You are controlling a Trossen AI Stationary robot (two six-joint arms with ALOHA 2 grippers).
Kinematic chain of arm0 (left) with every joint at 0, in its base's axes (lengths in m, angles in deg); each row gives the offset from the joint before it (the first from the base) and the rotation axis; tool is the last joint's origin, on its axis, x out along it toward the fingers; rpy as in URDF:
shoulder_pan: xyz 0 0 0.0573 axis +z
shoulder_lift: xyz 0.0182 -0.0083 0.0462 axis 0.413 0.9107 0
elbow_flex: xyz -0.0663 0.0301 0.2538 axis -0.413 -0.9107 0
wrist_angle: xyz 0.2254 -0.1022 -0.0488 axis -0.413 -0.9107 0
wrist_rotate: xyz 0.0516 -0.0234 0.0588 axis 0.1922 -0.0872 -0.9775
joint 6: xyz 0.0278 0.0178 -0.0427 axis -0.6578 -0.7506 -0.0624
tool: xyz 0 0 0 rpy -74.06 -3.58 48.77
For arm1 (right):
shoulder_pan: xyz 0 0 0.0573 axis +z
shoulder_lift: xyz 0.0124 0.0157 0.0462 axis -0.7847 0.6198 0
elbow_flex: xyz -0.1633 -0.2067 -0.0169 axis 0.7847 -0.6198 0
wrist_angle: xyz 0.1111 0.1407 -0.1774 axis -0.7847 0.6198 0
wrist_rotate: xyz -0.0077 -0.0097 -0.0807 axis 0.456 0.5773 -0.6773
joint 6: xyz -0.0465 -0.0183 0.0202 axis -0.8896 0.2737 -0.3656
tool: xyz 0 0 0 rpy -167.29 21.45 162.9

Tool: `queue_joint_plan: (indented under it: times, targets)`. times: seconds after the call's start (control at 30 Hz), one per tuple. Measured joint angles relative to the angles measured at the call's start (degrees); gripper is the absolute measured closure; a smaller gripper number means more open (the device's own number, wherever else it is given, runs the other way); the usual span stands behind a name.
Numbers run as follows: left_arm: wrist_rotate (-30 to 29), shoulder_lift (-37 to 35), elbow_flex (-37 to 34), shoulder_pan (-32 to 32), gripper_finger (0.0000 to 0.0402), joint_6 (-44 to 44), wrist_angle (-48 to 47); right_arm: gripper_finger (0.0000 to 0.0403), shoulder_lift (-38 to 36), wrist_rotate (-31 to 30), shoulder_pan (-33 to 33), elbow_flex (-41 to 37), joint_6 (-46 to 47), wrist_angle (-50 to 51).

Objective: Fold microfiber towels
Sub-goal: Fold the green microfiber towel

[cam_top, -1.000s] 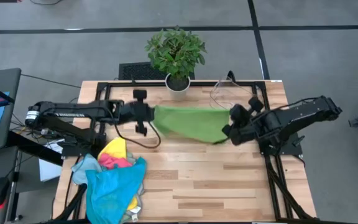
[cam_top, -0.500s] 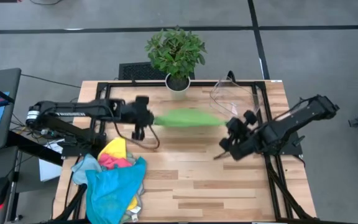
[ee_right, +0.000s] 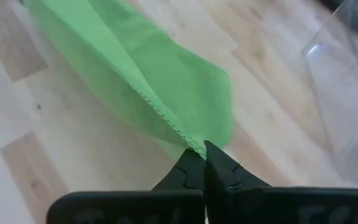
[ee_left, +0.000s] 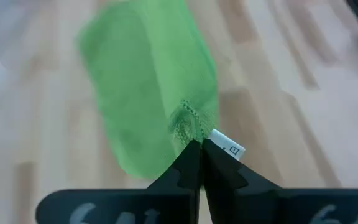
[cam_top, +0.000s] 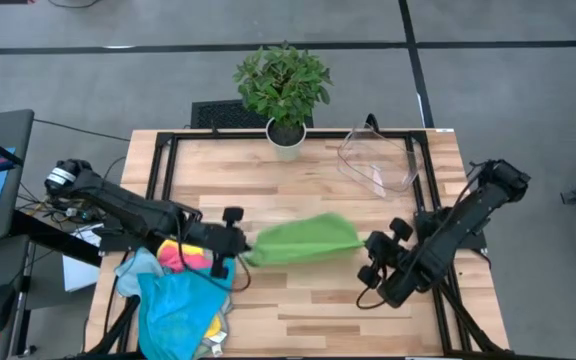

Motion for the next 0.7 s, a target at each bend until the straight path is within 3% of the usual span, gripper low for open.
queue_joint_plan:
  times: [0.13, 0.33, 0.53, 0.7]
  targets:
    - [4.77, 1.75, -2.28, -2.81, 0.0375, 0.22, 2.31, 0.0391, 1.84, 0.68, 1.62, -0.01, 1.91, -1.88]
    - [7.16, 4.34, -2.78, -4.83, 0.0284, 5.34, 4.76, 0.0385, 3.13, 2.97, 1.86, 0.04, 2.12, -3.55]
    - [-0.41, 4.39, -2.76, -5.44, 0.0196, 13.1, 6.25, 0.0386, 3.14, 3.06, 2.16, 0.0, 2.89, -4.19]
    - [-2.92, 4.88, -2.76, -6.52, 0.0185, 16.74, 9.02, 0.0383, 3.12, 3.04, 2.09, 0.0, 4.54, -4.32]
